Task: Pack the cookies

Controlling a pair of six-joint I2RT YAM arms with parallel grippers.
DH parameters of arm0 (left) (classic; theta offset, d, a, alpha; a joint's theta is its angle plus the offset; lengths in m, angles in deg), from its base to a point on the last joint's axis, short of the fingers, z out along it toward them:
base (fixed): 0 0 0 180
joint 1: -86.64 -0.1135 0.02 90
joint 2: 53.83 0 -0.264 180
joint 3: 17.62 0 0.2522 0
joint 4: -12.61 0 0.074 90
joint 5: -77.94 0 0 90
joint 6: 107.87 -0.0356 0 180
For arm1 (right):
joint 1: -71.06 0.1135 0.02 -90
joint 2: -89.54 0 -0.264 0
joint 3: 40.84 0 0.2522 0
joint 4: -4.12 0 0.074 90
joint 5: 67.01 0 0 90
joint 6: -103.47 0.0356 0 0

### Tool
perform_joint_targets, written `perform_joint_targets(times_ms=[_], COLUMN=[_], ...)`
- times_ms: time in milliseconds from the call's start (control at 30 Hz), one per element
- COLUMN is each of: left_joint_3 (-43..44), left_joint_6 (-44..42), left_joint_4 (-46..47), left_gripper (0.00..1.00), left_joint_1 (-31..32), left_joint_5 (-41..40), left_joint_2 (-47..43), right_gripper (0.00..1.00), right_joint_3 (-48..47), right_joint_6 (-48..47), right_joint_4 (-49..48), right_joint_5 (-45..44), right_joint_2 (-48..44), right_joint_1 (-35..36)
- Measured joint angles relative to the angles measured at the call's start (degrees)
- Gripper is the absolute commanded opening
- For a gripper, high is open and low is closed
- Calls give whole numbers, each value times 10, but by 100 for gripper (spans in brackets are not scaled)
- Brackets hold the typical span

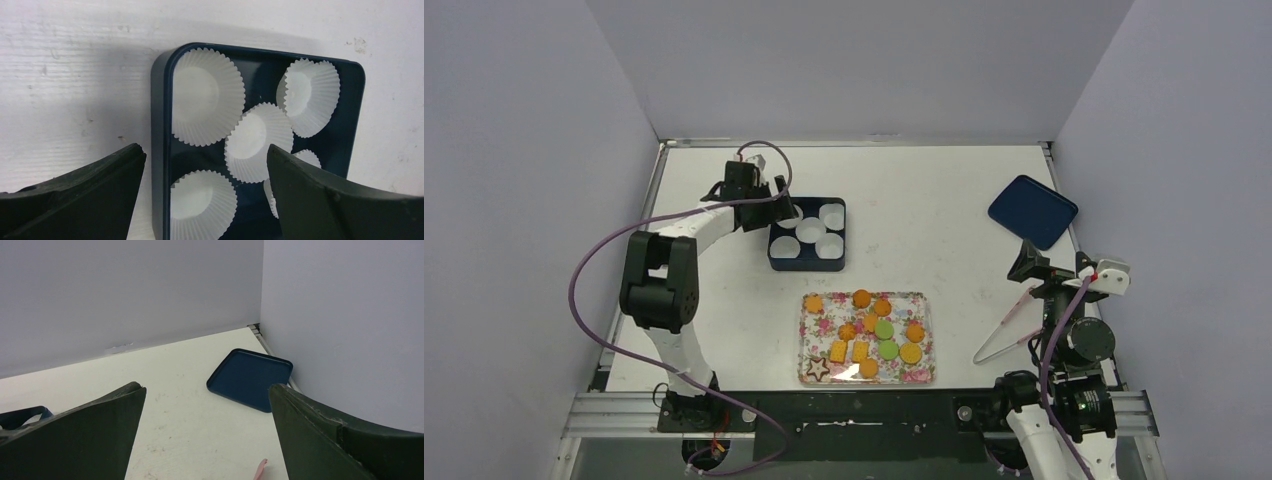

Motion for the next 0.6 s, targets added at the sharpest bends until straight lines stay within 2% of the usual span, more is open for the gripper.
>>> perform_joint_targets(times_ms=[367, 600], left_joint_3=[-37, -82], left_joint_6=[43, 61], left_joint_4=[63, 62], left_gripper=[89, 96], left_joint_1=[59, 67], left_joint_5=[29, 10], left_joint_2=[-6, -80], right_gripper=[100, 100], right_joint_3=[0, -10], right_joint_6=[0, 8], right_joint_4=[0, 5], right_joint_5=[1, 7], right_joint_2=[18, 48], right_joint_1=[0, 0])
